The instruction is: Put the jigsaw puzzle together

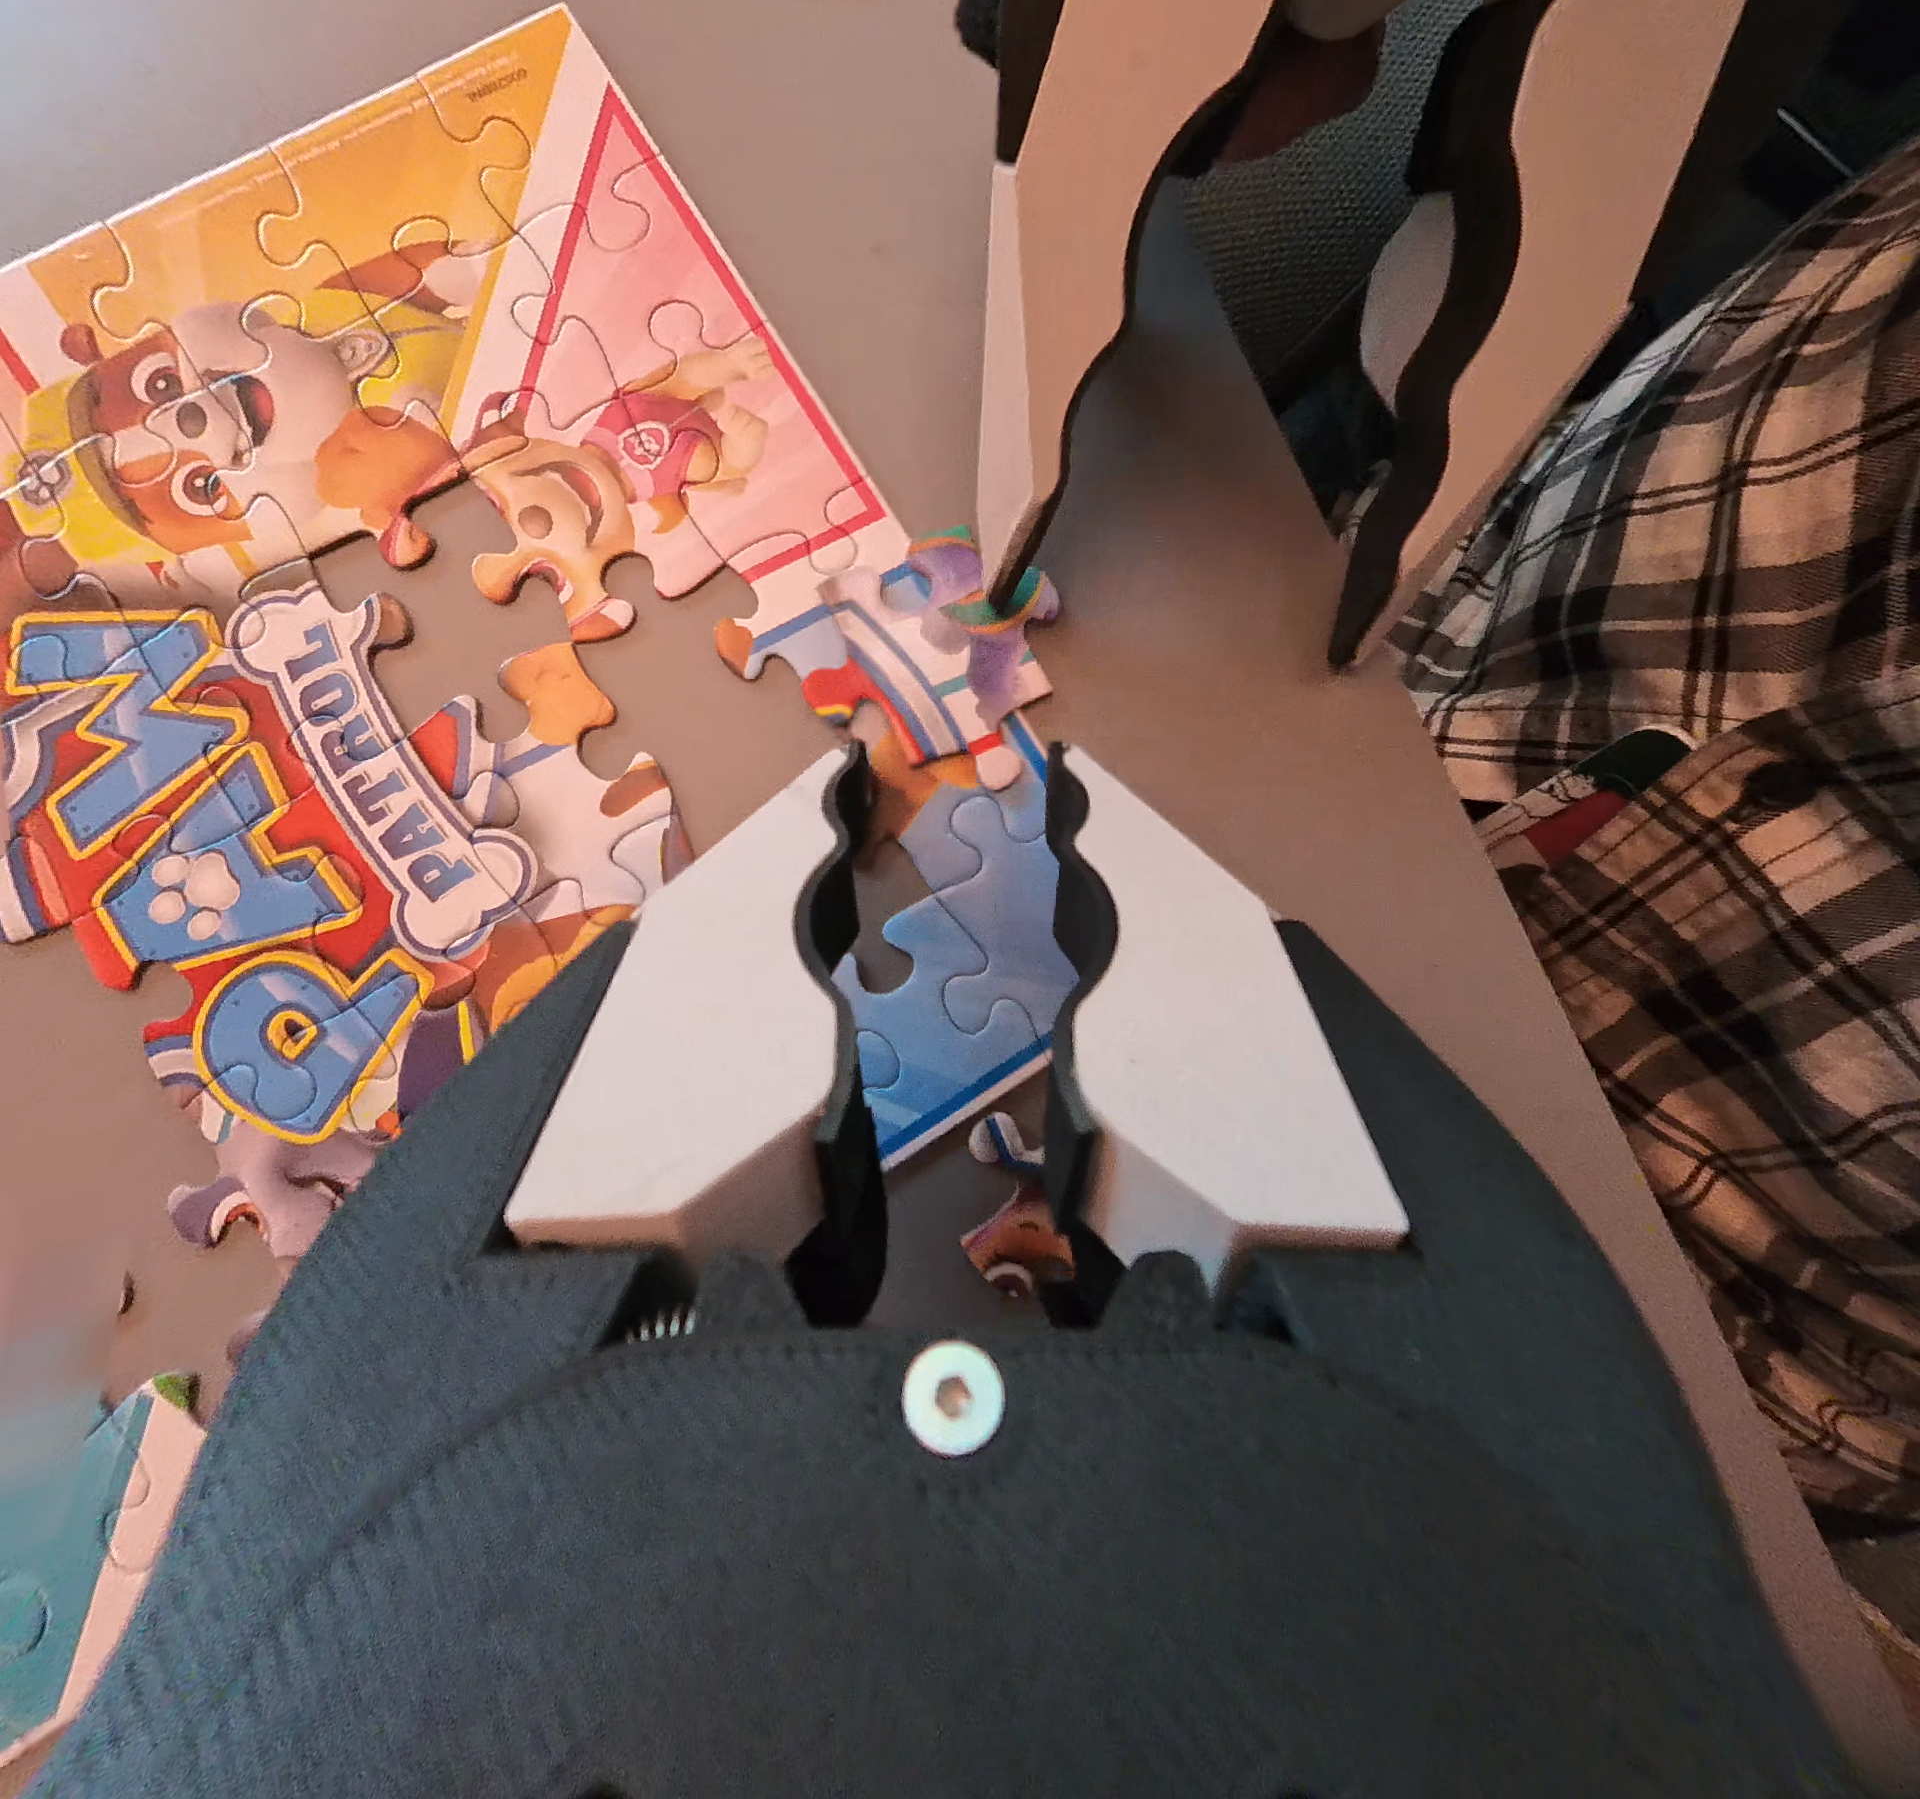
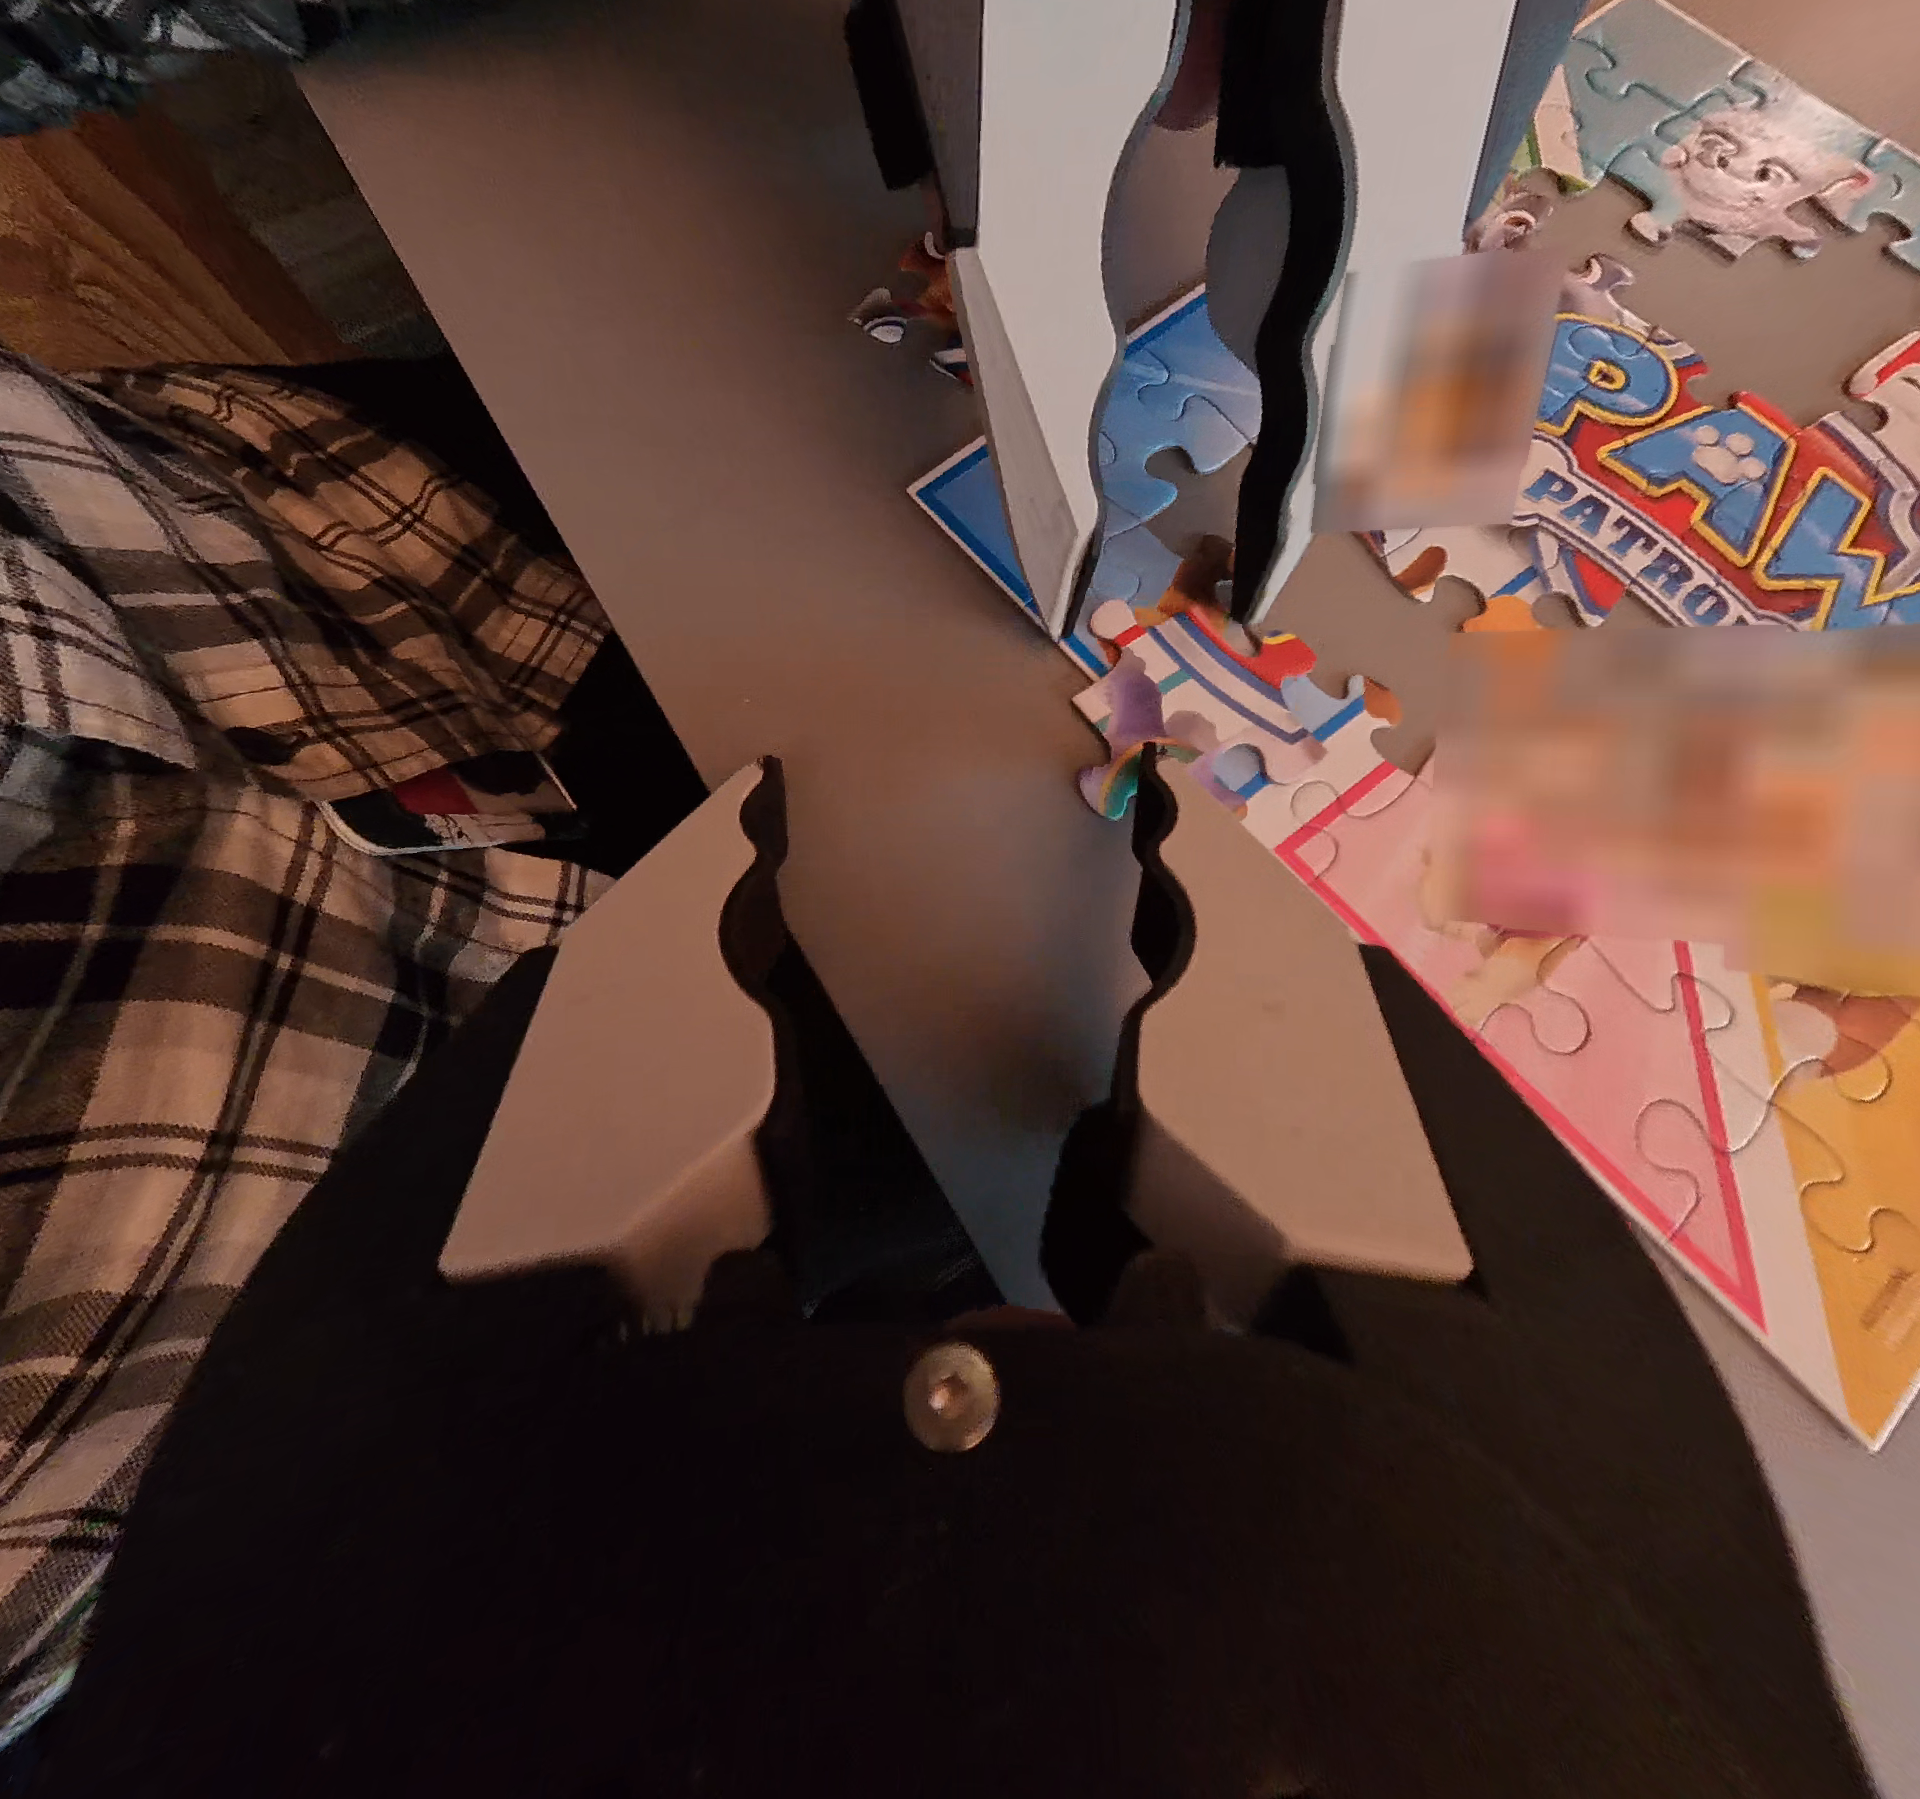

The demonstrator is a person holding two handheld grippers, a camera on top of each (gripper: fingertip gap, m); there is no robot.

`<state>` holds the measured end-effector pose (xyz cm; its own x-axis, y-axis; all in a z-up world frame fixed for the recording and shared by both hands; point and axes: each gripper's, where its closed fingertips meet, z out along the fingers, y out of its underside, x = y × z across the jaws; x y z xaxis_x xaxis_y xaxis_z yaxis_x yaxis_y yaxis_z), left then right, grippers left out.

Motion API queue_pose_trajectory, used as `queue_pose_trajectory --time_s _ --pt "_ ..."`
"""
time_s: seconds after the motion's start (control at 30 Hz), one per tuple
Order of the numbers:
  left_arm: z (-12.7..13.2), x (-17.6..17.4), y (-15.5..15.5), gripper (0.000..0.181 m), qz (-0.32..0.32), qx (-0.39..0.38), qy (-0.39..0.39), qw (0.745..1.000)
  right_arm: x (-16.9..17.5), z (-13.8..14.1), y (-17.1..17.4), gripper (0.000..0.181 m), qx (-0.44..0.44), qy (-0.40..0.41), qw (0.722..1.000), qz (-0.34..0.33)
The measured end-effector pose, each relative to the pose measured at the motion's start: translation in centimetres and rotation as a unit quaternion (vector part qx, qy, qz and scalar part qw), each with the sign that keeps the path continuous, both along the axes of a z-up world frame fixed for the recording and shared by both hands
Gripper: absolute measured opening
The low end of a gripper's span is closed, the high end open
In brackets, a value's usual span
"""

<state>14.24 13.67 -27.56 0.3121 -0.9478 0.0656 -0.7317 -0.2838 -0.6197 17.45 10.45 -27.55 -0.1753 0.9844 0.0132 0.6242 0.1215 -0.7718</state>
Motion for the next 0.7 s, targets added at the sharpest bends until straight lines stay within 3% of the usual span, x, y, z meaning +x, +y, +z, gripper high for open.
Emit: queue_pose_trajectory --time_s 0.33,0.5,0.7 --pt "1.2 -3.7 -0.3 0.031 0.054 0.017 -0.029 0.998 1.3 -0.1 -1.6 0.052 0.018 0.019 1.000 -0.003" --pt "1.5 -6.2 -0.2 0.030 0.086 0.023 -0.038 0.995 1.9 -0.6 -1.5 0.044 0.126 0.023 0.992 0.006" --pt "2.0 -6.8 0.3 0.028 0.100 0.036 -0.047 0.993 2.3 -0.7 -1.9 0.028 0.230 0.036 0.972 0.014"
